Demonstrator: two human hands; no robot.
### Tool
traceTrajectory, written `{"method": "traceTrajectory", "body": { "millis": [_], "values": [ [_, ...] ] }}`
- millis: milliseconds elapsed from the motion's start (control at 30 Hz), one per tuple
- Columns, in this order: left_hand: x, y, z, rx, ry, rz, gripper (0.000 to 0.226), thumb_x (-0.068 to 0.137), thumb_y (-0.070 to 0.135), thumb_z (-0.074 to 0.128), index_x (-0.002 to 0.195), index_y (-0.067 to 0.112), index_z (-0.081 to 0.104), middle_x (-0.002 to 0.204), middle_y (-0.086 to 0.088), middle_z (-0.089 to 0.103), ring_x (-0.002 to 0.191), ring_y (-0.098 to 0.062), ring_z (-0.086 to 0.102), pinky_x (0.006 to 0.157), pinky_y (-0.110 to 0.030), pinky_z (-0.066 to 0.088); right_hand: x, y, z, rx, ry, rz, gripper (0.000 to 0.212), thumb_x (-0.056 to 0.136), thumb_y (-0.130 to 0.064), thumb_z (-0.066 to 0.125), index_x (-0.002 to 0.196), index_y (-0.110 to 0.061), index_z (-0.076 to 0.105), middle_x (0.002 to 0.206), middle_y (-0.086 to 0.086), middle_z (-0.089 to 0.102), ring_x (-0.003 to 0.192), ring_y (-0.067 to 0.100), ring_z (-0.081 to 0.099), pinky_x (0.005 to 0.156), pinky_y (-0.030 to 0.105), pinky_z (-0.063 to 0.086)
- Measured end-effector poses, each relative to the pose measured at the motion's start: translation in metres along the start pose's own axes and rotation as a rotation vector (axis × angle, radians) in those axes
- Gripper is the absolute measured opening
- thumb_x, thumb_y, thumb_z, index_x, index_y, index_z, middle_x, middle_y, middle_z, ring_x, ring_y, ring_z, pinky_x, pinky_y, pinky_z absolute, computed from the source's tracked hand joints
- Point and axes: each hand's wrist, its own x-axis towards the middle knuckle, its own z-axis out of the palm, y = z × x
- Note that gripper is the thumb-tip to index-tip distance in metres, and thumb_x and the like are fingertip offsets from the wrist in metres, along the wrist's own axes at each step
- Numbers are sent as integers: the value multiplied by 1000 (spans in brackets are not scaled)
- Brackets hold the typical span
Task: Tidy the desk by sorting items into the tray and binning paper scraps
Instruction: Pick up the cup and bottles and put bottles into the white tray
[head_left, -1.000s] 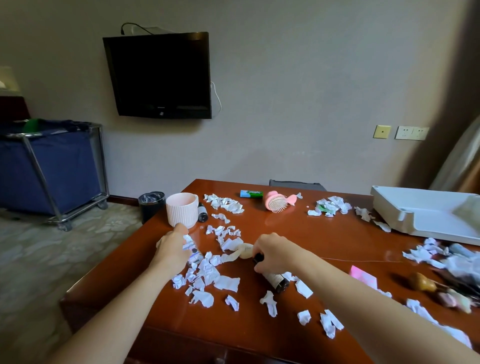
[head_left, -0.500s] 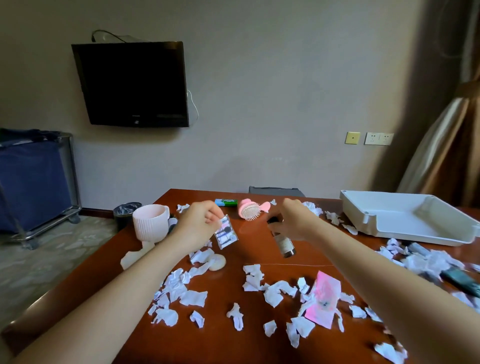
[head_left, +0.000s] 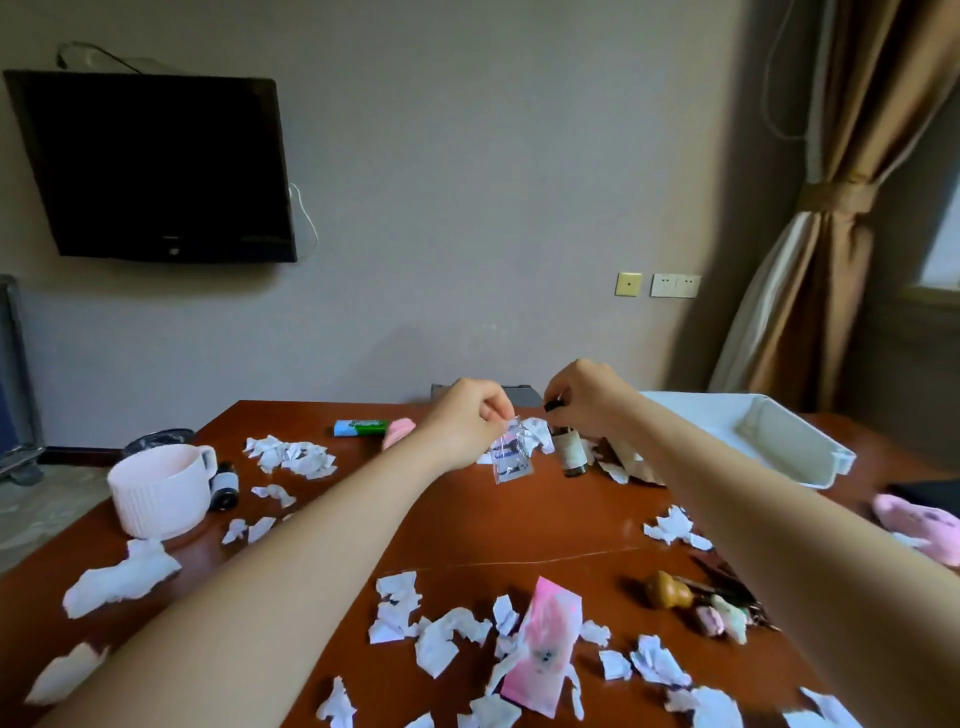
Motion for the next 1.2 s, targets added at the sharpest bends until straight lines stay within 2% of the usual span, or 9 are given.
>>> {"method": "traceTrajectory", "body": {
  "millis": [133,267,367,500,667,800,933,1000,1200],
  "values": [
    [21,13,23,-43,7,10,19,90,3,49,95,11,65,70,7,55,63,-4,51,54,-15,41,9,28,-5,2,11,58,18,82,-9,63,98,-7,72,103,10,70,82,20,57,65,24,44],
    [48,24,51,-100,27,-7,15,89,3,53,95,10,64,67,7,54,63,-9,52,51,-16,39,17,62,-12,-8,55,111,18,81,-6,62,97,-8,71,103,10,70,80,18,53,69,26,42],
    [66,30,69,-112,25,-1,9,89,5,55,89,13,60,69,6,54,57,-8,47,49,-18,35,26,85,-16,24,105,172,20,83,-6,61,101,-8,69,105,11,68,86,24,59,76,31,52],
    [90,37,89,-117,27,8,8,90,9,57,83,14,55,67,5,57,57,-12,55,64,-27,50,36,112,-18,61,181,235,21,87,-6,56,105,-8,66,109,14,66,96,33,62,86,41,55],
    [118,47,111,-230,50,-6,24,90,-1,51,72,15,49,61,-1,55,51,-11,55,60,-29,55,44,144,-17,51,227,279,23,89,-7,52,108,-9,64,111,16,65,97,34,60,81,36,51],
    [136,59,132,-252,41,10,17,91,-2,46,83,11,54,66,-2,57,61,-16,58,72,-33,57,46,168,-11,45,231,299,23,88,-5,53,106,-10,65,111,14,65,96,31,60,82,37,53],
    [153,67,159,-165,69,5,20,88,3,48,80,19,57,83,-4,62,79,-22,58,68,-28,48,48,184,0,40,183,293,23,87,-5,57,108,-8,65,110,13,66,83,21,54,67,26,45],
    [158,70,172,-138,49,1,19,87,5,50,78,21,57,90,-5,64,86,-26,61,72,-31,49,47,190,4,34,174,288,22,87,-8,59,108,-7,65,108,13,66,81,22,55,62,25,44],
    [166,61,197,14,3,-45,19,87,5,55,82,22,61,104,-4,65,94,-28,62,79,-33,53,45,204,15,44,154,310,20,85,-16,64,104,-10,65,104,12,69,89,27,64,80,36,55]
  ]
}}
